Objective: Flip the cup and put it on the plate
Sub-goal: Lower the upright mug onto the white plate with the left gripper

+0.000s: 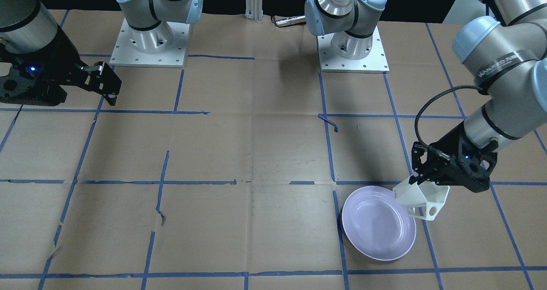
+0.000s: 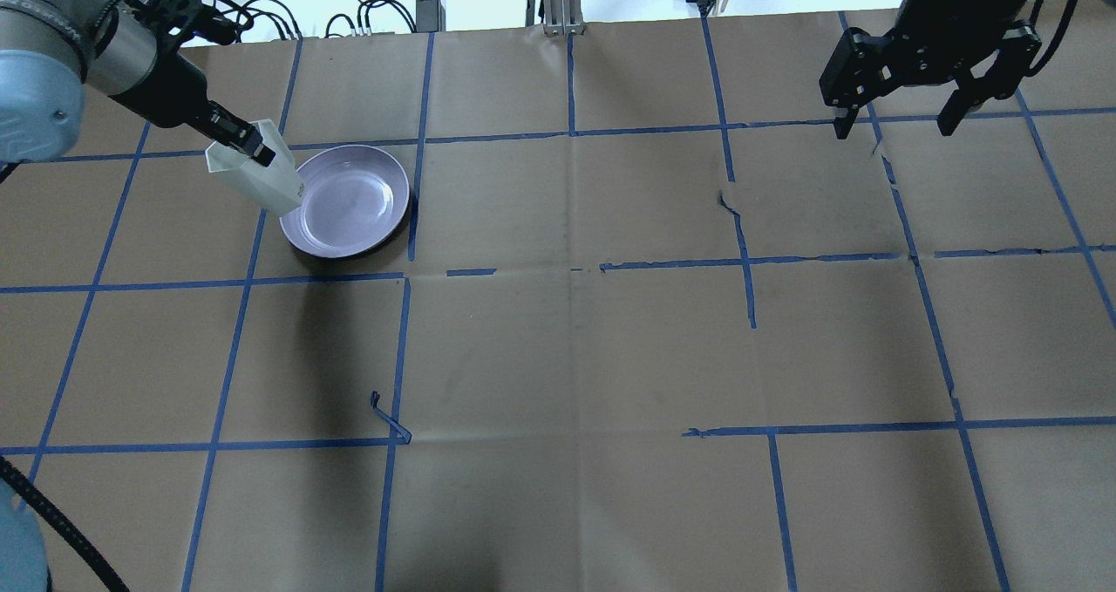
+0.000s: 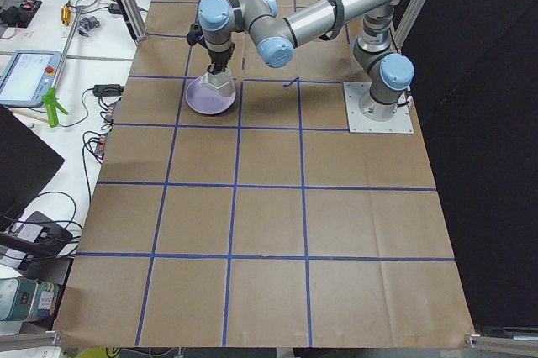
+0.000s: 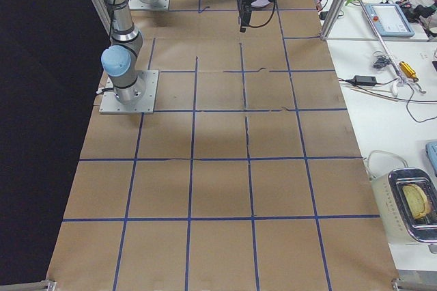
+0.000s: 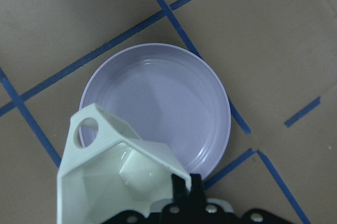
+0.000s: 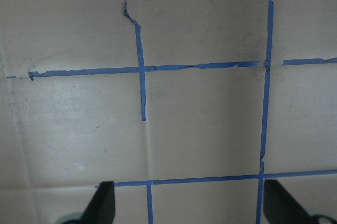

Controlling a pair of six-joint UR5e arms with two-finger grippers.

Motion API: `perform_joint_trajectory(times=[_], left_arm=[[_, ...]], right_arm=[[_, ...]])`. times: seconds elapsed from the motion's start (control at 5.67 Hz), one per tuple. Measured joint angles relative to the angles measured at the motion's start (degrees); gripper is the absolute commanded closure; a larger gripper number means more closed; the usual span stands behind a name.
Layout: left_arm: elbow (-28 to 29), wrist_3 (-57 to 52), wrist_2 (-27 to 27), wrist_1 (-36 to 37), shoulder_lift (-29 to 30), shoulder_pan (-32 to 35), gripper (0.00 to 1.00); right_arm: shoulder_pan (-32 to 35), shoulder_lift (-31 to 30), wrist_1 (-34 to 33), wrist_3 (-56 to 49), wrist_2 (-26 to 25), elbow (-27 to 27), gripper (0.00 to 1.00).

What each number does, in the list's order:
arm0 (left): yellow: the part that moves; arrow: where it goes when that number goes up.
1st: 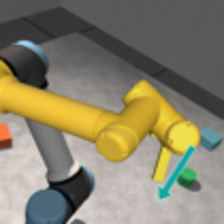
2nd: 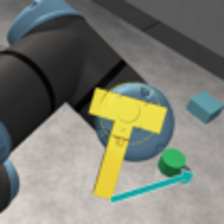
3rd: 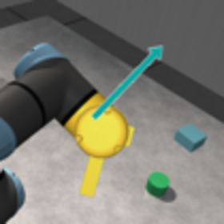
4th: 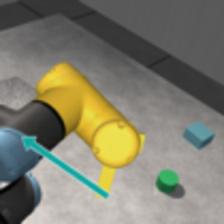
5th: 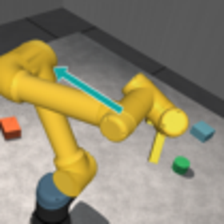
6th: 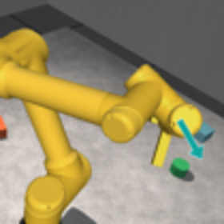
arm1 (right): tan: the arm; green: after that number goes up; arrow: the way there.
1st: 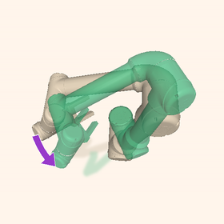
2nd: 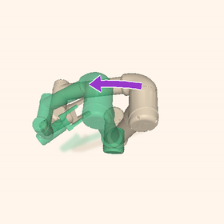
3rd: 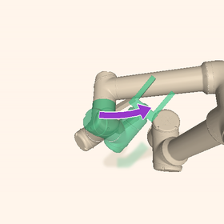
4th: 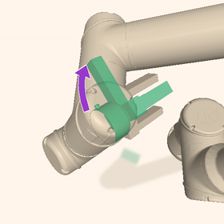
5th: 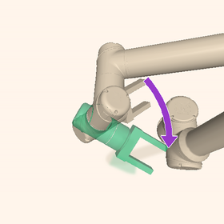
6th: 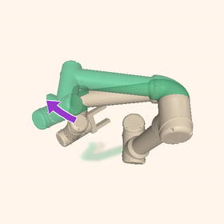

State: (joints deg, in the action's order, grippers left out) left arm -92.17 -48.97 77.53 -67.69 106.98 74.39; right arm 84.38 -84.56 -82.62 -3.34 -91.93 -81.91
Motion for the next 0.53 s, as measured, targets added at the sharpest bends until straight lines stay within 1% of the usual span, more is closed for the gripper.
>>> perform_joint_trajectory(times=[0.18,0.35,0.53], left_arm=[[-2.1,0.7,2.5,7.0,2.4,2.7,1.00],[-4.1,2.8,3.9,11.9,4.4,4.3,0.99],[-4.9,5.5,4.5,13.4,5.2,5.3,0.93]], right_arm=[[0.0,0.0,0.0,0.0,0.0,0.0,0.00],[0.0,0.0,0.0,0.0,0.0,0.0,0.00],[0.0,0.0,0.0,0.0,0.0,0.0,0.00]])
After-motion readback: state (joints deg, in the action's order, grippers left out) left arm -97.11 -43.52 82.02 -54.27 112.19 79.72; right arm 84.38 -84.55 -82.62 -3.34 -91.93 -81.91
